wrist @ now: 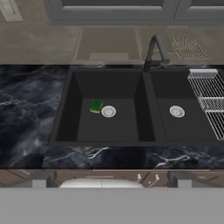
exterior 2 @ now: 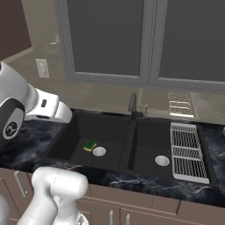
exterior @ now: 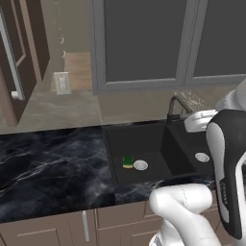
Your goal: Pick up the bar soap and sponge from the sink, and place them back in the cabinet, and close the cabinet doors.
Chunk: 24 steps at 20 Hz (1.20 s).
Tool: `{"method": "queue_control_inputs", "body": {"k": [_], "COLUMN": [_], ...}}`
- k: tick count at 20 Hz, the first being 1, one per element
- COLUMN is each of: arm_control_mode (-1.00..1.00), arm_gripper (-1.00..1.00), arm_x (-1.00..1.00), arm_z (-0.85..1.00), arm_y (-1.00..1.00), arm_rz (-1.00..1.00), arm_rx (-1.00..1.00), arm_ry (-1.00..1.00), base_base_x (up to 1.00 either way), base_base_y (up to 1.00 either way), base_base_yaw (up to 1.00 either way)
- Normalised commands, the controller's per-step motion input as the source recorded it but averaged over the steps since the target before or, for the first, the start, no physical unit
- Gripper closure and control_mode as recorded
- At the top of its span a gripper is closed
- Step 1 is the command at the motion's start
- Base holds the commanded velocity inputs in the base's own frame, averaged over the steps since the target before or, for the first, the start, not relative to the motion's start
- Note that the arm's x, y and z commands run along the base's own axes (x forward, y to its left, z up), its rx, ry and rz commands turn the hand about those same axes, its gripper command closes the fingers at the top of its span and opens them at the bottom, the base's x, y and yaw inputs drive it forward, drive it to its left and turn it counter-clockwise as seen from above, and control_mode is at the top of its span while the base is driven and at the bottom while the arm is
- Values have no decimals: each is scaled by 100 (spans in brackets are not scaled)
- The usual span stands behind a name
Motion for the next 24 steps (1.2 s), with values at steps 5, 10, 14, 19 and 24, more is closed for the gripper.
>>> {"method": "queue_control_inputs", "body": {"k": [5,10,14,19,24], "arm_control_mode": [-100,-100,-100,-100,-100], "arm_gripper": [-100,-100,-100,-100,-100], "arm_x": [3,11,26,30,31], "arm_z": [-9,-10,-13,-18,-26], "arm_y": [12,7,8,8,7], "arm_rz": [0,0,0,0,0], "arm_rx": [0,0,0,0,0], "arm_ry": [0,0,1,3,5], "base_base_x": [0,0,0,0,0], "base_base_y": [0,0,0,0,0], "base_base_yaw": [0,0,0,0,0]}}
